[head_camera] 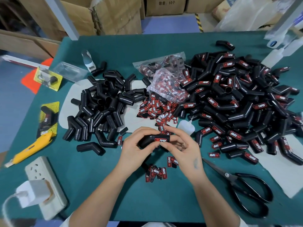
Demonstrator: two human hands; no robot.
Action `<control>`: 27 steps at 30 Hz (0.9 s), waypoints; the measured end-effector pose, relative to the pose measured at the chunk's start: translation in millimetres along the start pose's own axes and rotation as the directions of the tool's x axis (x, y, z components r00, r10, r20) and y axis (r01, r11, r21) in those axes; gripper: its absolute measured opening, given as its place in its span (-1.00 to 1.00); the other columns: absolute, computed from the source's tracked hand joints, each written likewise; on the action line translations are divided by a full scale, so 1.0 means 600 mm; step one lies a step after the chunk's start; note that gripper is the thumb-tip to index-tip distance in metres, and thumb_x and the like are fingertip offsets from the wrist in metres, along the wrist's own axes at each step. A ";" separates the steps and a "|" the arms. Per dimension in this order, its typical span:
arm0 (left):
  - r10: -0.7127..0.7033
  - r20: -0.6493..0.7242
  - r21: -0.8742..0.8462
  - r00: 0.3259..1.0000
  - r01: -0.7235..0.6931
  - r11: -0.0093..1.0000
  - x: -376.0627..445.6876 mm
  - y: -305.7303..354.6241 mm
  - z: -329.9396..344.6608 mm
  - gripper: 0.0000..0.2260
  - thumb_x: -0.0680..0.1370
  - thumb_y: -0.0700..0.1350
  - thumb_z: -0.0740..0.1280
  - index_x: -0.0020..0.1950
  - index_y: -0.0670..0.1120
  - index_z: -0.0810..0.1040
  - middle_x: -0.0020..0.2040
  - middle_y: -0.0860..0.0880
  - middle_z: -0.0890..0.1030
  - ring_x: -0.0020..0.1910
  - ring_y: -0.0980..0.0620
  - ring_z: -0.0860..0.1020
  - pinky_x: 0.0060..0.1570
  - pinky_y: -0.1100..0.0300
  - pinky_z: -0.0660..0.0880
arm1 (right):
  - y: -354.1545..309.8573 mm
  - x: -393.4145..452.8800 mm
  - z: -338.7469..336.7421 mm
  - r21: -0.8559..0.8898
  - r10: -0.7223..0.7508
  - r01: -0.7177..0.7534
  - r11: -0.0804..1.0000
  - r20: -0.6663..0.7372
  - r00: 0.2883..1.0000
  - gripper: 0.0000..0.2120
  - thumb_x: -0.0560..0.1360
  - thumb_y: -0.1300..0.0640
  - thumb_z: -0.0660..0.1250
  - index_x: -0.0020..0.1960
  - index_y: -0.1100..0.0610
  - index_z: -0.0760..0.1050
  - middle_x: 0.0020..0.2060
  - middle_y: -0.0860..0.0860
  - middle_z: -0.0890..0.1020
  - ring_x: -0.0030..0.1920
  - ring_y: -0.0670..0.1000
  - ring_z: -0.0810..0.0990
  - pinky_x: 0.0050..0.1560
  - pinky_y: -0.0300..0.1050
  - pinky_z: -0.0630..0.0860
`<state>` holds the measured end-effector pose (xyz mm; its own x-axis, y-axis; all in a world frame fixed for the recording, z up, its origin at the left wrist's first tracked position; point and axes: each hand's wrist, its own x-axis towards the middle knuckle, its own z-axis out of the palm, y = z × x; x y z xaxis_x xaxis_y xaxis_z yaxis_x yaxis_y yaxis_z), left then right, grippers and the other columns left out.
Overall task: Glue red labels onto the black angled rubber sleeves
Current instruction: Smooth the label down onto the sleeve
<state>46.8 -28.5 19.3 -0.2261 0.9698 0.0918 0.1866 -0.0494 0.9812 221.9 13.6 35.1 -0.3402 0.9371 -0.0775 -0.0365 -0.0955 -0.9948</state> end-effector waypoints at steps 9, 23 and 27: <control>-0.083 0.037 -0.097 0.996 0.086 0.992 0.000 0.005 0.001 -0.72 0.47 -0.25 0.59 0.08 0.07 0.76 0.02 -0.04 0.67 -0.20 0.08 0.64 -0.22 0.27 0.59 | 0.011 0.002 -0.009 0.013 0.051 -0.051 0.999 -0.008 0.999 -0.55 0.50 0.24 0.56 0.21 -0.26 0.67 -0.27 -0.08 0.68 -0.17 -0.13 0.62 0.02 -0.33 0.51; -0.107 0.029 -0.136 0.994 0.110 0.985 0.000 0.014 0.005 -0.65 0.49 -0.36 0.53 0.07 0.10 0.76 0.03 -0.08 0.68 -0.16 0.03 0.67 -0.12 0.23 0.62 | 0.008 -0.003 -0.006 -0.011 0.026 -0.027 1.000 -0.020 0.999 -0.52 0.51 0.28 0.54 0.24 -0.23 0.66 -0.16 0.08 0.74 -0.06 -0.04 0.70 0.08 -0.24 0.55; -0.080 0.040 -0.138 0.996 0.084 0.987 -0.002 0.016 0.004 -0.65 0.49 -0.36 0.54 0.08 0.07 0.76 0.03 -0.06 0.69 -0.12 0.05 0.69 -0.06 0.27 0.61 | 0.008 -0.006 -0.008 -0.065 0.012 -0.015 0.998 -0.034 0.999 -0.52 0.51 0.27 0.55 0.21 -0.27 0.67 -0.20 0.05 0.73 -0.09 -0.01 0.68 0.08 -0.23 0.55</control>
<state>51.0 -29.7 28.3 -0.2017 0.9794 0.0065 0.0331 0.0002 0.9995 227.5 11.5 30.3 -0.3084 0.9468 -0.0920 0.0299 -0.0870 -0.9958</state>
